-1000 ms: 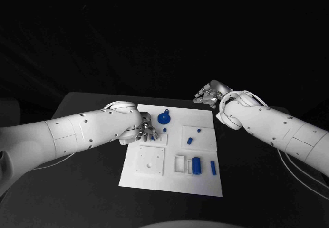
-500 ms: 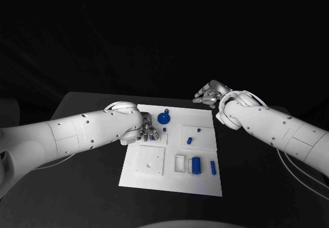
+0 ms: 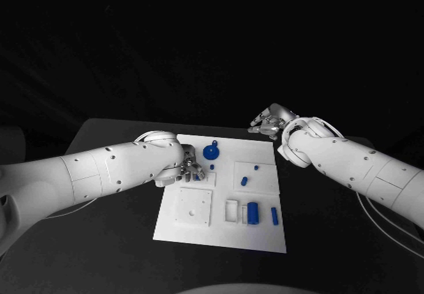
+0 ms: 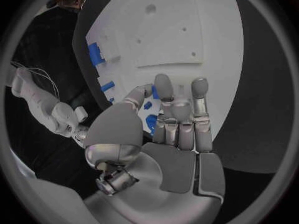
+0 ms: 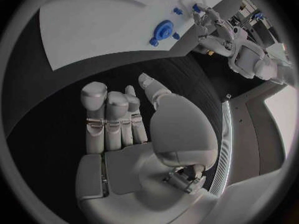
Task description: Assemble the parts on the task board
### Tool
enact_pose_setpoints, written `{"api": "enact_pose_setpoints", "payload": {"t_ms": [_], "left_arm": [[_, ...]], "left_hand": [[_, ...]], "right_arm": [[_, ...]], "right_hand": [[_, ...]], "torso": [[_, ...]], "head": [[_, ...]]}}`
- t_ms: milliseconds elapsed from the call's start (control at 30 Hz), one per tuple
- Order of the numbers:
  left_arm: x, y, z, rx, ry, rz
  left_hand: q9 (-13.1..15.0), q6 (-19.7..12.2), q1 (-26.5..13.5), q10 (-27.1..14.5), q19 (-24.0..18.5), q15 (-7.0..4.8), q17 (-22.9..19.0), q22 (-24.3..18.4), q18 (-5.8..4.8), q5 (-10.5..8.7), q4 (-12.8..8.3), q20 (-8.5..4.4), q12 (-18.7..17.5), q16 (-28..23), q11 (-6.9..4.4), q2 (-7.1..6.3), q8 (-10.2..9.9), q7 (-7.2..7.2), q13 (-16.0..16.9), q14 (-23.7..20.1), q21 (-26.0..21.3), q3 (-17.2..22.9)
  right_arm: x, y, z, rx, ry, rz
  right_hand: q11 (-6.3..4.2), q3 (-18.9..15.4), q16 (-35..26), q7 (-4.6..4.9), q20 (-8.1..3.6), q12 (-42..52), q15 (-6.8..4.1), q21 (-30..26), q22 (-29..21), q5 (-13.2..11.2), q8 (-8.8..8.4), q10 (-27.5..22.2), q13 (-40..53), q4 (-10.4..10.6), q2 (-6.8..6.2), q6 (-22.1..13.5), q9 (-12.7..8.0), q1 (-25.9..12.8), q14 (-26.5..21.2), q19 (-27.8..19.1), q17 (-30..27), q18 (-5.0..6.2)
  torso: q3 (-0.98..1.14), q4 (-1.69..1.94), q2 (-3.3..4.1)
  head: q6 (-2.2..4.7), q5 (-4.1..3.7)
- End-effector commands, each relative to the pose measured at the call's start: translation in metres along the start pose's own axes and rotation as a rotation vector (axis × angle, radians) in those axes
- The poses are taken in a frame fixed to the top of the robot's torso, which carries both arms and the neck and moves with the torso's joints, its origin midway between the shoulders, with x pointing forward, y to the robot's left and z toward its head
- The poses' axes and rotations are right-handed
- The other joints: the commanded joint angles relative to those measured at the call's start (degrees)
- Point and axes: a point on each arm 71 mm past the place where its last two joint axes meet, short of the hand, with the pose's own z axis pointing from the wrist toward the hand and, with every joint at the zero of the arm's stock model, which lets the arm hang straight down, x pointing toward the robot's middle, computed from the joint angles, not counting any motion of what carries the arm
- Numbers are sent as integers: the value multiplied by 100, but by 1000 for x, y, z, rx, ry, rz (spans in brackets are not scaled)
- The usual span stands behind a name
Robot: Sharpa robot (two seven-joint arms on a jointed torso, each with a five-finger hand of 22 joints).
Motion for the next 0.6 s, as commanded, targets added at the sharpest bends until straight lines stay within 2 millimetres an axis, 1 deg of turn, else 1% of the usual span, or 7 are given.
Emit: {"api": "enact_pose_setpoints", "payload": {"t_ms": [33, 133, 233, 300, 433, 533, 600], "left_arm": [[6, -4, 1, 19, 18, 6], [6, -3, 2, 17, 22, 8], [6, -3, 2, 14, 25, 11], [6, -3, 2, 12, 25, 14], [5, -2, 2, 9, 22, 18], [5, -1, 3, 6, 21, 20], [4, 0, 3, 4, 20, 20]], "left_hand": [[6, 691, 91, 130, 20, -34, -17, 103, -59, -228, -129, 9, 10, 11, -198, 82, 22, -572, -3, 52, -33, 161], [-9, 683, 24, 130, 19, -30, -49, 97, -69, -703, 19, 17, 0, -8, -199, 44, 18, -590, -8, 37, -55, 5], [-54, 680, 31, 130, 26, -31, -95, 92, -85, -1150, 277, 17, -21, -34, -202, -43, 17, -607, -16, 19, -95, -237], [-86, 687, 66, 130, 33, -32, -110, 92, -84, -1372, 457, 18, -29, -42, -203, -107, 18, -614, -18, 11, -122, -383], [-120, 705, 166, 130, 45, -33, -125, 97, -89, -1648, 719, 17, -36, -47, -202, -173, 21, -616, -17, 4, -154, -545], [-129, 711, 234, 130, 52, -33, -134, 99, -89, -1769, 857, 18, -39, -51, -201, -202, 21, -617, -16, 1, -170, -612], [-137, 717, 343, 130, 61, -32, -136, 102, -89, -1835, 1030, 19, -39, -48, -201, -235, 22, -617, -13, -1, -191, -681]], "right_arm": [[2, 1, 0, -8, 6, -7], [2, 0, 0, -8, 6, -7], [2, 0, 0, -7, 5, -7], [1, 0, 0, -7, 5, -7], [1, 0, -1, -7, 4, -7], [1, 0, -1, -7, 4, -7], [1, 0, -1, -7, 4, -7]], "right_hand": [[14, -2, -34, -8, 27, -21, 4, -27, 480, 9, -15, -39, -8, -29, 38, 11, -5, -28, -5, 325, -5, -9], [15, -14, -43, -6, 27, -28, 5, -41, 477, 25, -15, -44, -15, -23, 35, 6, -7, -52, -7, 324, -12, -8], [16, -23, -41, -6, 28, -31, 6, -41, 477, 34, -15, -45, -18, -19, 33, 2, -7, -55, -5, 324, -10, -8], [16, -24, -41, -6, 28, -32, 6, -41, 477, 35, -15, -45, -18, -18, 33, 1, -7, -56, -5, 324, -10, -8], [16, -24, -41, -6, 28, -32, 6, -41, 477, 35, -15, -45, -18, -18, 33, 1, -7, -56, -5, 324, -10, -8], [16, -24, -41, -6, 28, -32, 6, -41, 477, 35, -15, -45, -18, -18, 33, 1, -7, -56, -5, 324, -10, -8], [17, -35, -39, -3, 28, -30, 6, -39, 477, 37, -17, -43, -18, -13, 34, -9, -8, -53, -4, 325, -8, -7]], "torso": [[1, -2, 1], [-1, -1, 0], [-2, -2, -2], [-2, -2, -2], [-2, -1, -2], [-5, -1, 0], [-5, -2, 0]], "head": [[0, 3], [1, 2], [-4, -1], [-4, -1], [-4, -4], [-1, -6], [-1, -5]]}}
